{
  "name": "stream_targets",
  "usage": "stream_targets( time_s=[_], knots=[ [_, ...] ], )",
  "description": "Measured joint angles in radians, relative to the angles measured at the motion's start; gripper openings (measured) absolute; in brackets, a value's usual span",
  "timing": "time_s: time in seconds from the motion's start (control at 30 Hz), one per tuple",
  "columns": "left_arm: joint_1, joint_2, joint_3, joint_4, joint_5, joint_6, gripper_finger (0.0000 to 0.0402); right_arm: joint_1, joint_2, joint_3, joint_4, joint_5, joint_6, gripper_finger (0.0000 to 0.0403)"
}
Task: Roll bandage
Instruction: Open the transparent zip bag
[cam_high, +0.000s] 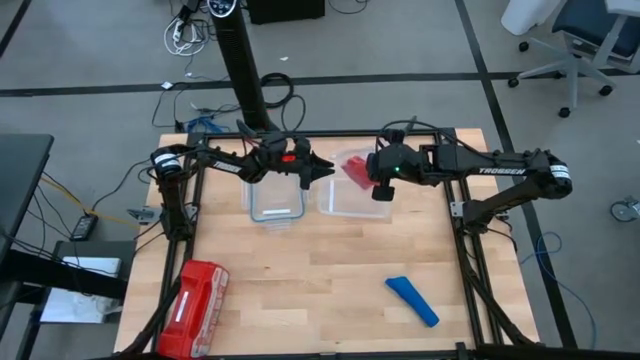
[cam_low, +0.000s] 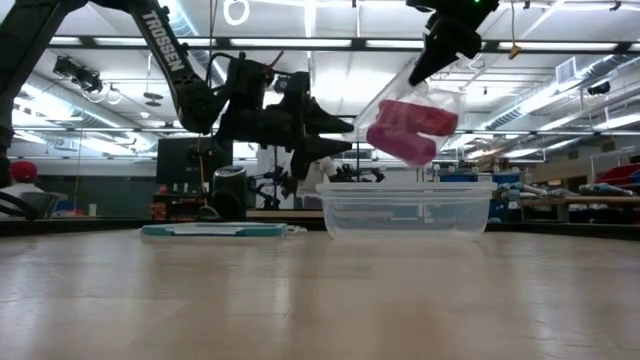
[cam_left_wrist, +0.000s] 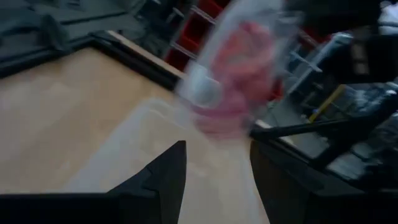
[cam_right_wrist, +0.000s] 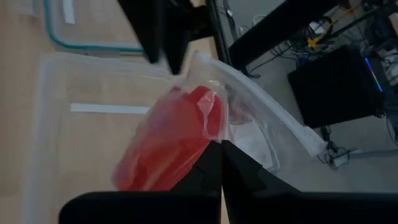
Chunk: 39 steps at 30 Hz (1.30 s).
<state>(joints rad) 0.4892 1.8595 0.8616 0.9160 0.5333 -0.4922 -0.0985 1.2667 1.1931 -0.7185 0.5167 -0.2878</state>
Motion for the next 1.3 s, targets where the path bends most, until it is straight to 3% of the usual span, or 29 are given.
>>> stream_targets(
  time_s=[0.7,0.87,1.1,1.3],
  knots=[
    [0.002,0.000,0.000,0.144,-0.054,0.099,0.0177,0.044,0.000,0.000,0.020,0.021,0.059,0.0000],
    [0.002,0.000,0.000,0.133,-0.054,0.097,0.0134,0.044,0.000,0.000,0.033,0.017,0.059,0.0000],
    [0.002,0.000,0.000,0.098,-0.029,0.098,0.0018,0.044,0.000,0.000,0.037,0.013,0.067,0.0000],
    [0.002,0.000,0.000,0.104,-0.025,0.097,0.0018,0.045,0.000,0.000,0.037,0.012,0.081,0.0001]
  ],
)
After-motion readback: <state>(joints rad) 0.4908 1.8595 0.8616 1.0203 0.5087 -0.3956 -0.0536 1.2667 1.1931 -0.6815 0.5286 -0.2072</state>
